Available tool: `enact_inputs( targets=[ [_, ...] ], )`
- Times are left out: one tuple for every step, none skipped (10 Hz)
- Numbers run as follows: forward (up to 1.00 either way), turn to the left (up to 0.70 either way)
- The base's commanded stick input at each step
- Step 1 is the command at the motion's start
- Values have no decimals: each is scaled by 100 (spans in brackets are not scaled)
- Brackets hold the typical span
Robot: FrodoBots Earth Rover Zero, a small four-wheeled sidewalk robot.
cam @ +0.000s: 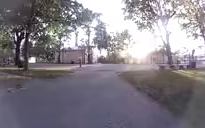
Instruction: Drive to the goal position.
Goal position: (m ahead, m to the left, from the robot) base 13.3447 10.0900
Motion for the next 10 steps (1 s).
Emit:
enact_inputs(
  targets=[
    [70, 35],
    [70, 35],
    [70, 35],
    [70, 0],
    [70, 0],
    [70, 0],
    [70, 0],
    [70, 2],
    [70, 27],
    [70, 35]
  ],
)
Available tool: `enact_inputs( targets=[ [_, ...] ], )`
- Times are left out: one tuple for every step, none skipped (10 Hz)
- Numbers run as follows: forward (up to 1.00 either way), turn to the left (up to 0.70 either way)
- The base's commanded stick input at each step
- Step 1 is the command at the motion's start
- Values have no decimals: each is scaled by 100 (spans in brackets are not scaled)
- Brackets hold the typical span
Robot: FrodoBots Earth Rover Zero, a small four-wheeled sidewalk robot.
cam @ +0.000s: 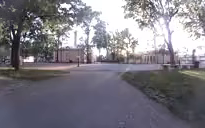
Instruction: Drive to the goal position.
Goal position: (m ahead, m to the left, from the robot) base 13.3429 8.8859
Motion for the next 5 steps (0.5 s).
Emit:
enact_inputs(
  targets=[
    [70, 35],
    [70, 35],
    [70, 35],
    [70, 35],
    [70, 1]
  ],
)
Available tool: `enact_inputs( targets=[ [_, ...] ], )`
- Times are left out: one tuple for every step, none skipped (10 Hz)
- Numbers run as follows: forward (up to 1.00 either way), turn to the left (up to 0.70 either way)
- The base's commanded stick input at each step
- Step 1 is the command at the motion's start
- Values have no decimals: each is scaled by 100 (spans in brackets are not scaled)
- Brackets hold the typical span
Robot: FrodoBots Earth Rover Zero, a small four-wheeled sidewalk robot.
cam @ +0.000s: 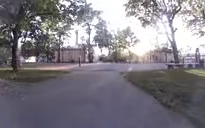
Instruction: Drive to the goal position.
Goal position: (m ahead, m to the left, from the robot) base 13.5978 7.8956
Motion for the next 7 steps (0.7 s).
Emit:
enact_inputs(
  targets=[
    [70, 0],
    [70, 0],
    [70, 0],
    [70, 0],
    [70, 0],
    [70, 0],
    [70, 0]
  ],
)
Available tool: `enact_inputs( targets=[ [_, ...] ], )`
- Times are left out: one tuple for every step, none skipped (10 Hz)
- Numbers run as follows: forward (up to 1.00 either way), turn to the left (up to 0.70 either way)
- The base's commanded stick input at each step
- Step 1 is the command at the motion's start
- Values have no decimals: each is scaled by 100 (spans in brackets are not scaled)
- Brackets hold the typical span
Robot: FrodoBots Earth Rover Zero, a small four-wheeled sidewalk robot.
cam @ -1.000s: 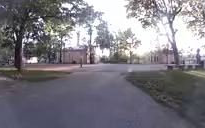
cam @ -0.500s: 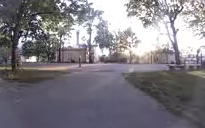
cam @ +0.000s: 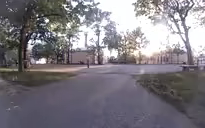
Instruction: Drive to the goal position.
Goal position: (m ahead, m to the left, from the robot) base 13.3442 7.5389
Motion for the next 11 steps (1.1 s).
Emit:
enact_inputs(
  targets=[
    [70, 0],
    [70, 0],
    [70, 0],
    [70, 0],
    [70, 0],
    [70, 0],
    [70, 0],
    [70, -14],
    [70, -35],
    [70, -30],
    [70, -11]
  ],
)
